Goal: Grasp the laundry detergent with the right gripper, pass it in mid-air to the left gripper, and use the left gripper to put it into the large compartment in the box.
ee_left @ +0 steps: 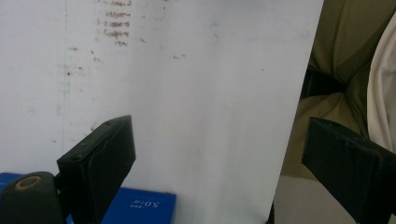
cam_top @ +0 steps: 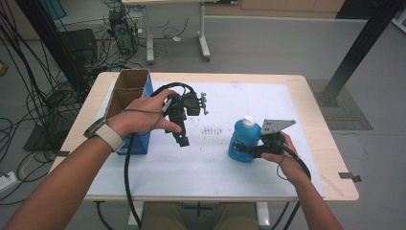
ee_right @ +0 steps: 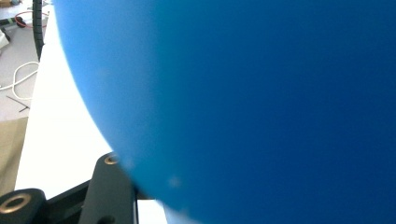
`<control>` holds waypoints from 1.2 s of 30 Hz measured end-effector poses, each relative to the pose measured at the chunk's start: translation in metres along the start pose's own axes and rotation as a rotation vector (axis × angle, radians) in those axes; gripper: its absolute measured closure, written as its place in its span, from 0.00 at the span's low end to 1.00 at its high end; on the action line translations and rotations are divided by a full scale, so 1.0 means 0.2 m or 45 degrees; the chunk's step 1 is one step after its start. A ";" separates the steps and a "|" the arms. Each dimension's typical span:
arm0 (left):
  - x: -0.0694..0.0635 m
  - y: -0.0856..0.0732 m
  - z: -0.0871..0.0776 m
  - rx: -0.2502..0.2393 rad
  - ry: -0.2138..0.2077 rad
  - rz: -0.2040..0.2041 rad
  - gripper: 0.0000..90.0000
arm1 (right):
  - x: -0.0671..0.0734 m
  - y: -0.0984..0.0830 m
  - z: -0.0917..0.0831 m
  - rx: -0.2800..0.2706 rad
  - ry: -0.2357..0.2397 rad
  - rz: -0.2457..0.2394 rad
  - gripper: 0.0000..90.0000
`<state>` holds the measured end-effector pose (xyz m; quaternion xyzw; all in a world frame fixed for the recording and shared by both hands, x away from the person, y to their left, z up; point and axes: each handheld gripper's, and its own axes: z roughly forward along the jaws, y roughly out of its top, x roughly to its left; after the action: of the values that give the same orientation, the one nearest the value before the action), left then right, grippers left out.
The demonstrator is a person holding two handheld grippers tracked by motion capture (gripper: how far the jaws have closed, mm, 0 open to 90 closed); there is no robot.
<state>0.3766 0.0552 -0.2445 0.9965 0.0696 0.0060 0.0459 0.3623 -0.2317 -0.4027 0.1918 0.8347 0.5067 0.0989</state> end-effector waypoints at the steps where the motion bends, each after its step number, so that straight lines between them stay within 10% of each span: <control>1: 0.00 0.00 0.00 -0.001 0.000 0.000 0.11 | 0.00 0.00 0.00 -0.001 0.000 0.001 0.49; 36: 0.00 0.00 0.00 -0.002 0.000 -0.003 0.11 | 0.00 0.00 0.00 -0.005 0.007 0.015 0.49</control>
<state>0.3768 0.0561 -0.2446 0.9964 0.0708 0.0060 0.0467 0.3628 -0.2321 -0.4034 0.1951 0.8328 0.5095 0.0939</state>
